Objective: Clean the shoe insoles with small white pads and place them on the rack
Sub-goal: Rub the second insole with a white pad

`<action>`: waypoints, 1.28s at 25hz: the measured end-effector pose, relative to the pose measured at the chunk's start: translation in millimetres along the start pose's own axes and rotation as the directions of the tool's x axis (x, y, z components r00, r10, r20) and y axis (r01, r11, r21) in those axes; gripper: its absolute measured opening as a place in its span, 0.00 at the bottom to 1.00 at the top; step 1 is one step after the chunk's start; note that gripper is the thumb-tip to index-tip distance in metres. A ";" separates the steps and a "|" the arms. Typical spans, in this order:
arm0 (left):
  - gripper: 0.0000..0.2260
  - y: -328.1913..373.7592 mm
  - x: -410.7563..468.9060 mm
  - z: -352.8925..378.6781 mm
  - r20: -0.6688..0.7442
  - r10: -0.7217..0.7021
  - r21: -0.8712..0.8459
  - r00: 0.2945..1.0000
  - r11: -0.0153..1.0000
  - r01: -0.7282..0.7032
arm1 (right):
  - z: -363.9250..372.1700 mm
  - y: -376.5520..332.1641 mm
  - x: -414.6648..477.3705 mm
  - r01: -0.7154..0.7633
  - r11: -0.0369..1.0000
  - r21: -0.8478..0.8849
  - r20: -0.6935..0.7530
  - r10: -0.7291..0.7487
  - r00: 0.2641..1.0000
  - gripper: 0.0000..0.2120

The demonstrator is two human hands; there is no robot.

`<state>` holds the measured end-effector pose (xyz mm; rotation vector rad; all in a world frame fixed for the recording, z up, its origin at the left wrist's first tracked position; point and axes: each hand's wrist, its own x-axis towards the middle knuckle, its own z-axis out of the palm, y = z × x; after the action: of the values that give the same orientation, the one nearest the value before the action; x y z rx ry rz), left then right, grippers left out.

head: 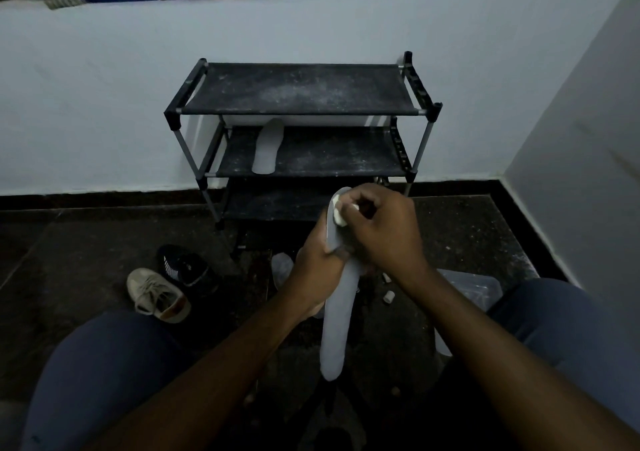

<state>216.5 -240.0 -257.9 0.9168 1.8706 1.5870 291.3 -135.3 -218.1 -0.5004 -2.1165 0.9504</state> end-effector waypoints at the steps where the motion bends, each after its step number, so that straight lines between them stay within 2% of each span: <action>1: 0.25 -1.4 1.2 -0.3 0.028 -0.020 -0.026 0.999 0.999 0.021 | -3.4 1.4 4.6 -0.035 0.999 0.016 -0.060 0.036 0.998 0.06; 4: 0.26 -5.1 4.5 3.5 0.130 -0.138 -0.194 0.982 0.968 0.161 | -5.3 1.5 6.9 -0.104 0.993 0.062 -0.165 0.113 0.980 0.06; 7: 0.22 -7.1 4.6 2.9 0.035 -0.056 -0.009 0.998 0.998 0.057 | 8.3 -7.6 -8.9 -0.092 0.992 0.092 -0.077 0.099 0.992 0.05; 9: 0.23 -5.6 3.7 2.4 -0.001 -0.023 0.037 1.000 0.999 0.023 | 10.2 -7.4 -10.4 -0.070 0.994 0.084 -0.058 0.075 0.995 0.04; 11: 0.27 -1.8 1.9 2.1 0.041 -0.065 -0.073 0.997 0.995 0.068 | 4.9 -0.5 -0.4 -0.095 0.993 0.072 -0.127 0.104 0.986 0.04; 13: 0.31 -0.5 0.6 5.2 0.116 -0.141 -0.271 0.983 0.948 0.168 | -3.1 6.3 9.7 -0.173 0.977 0.123 -0.187 0.194 0.963 0.05; 15: 0.29 1.7 1.6 5.8 0.164 -0.180 -0.371 0.970 0.900 0.229 | -7.5 9.0 12.2 -0.204 0.961 0.187 -0.213 0.243 0.946 0.04; 17: 0.26 4.0 5.2 3.3 0.176 -0.190 -0.409 0.966 0.878 0.248 | -7.4 7.9 8.0 -0.178 0.964 0.195 -0.204 0.217 0.955 0.05; 18: 0.26 3.7 6.4 1.5 0.142 -0.171 -0.362 0.975 0.908 0.212 | -5.6 6.4 4.4 -0.148 0.974 0.171 -0.176 0.178 0.968 0.06; 20: 0.25 1.6 7.0 -0.2 0.058 -0.070 -0.154 0.996 0.985 0.078 | 0.7 3.0 -2.6 -0.053 0.995 0.089 -0.094 0.061 0.994 0.08; 22: 0.24 0.6 6.4 -1.7 0.027 -0.026 -0.044 0.999 0.999 0.027 | 6.6 2.4 -6.0 0.047 0.999 -0.006 -0.030 -0.048 0.998 0.08; 24: 0.20 2.1 7.0 -2.4 0.038 -0.041 -0.073 0.998 0.996 0.044 | 5.5 7.6 0.9 0.038 0.996 -0.082 -0.061 -0.043 0.997 0.06; 26: 0.16 7.5 7.0 -3.6 0.136 -0.138 -0.275 0.981 0.946 0.171 | -5.9 16.9 12.2 -0.114 0.992 -0.061 -0.160 0.103 0.982 0.06; 28: 0.17 8.9 5.8 -5.1 0.214 -0.170 -0.421 0.962 0.872 0.248 | -16.3 20.9 16.0 -0.207 0.978 0.019 -0.213 0.206 0.955 0.05; 30: 0.25 5.7 4.9 -6.0 0.148 -0.160 -0.398 0.976 0.894 0.207 | -13.7 12.5 8.9 -0.154 0.987 0.049 -0.144 0.159 0.977 0.06; 32: 0.24 2.8 7.6 -5.7 0.060 -0.072 -0.179 0.996 0.980 0.081 | -2.0 0.1 -3.9 -0.007 1.000 -0.011 -0.007 0.007 1.000 0.07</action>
<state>207.7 -237.5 -253.9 0.7901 1.6729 1.6394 295.3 -136.6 -219.1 -0.5162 -2.1167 0.9399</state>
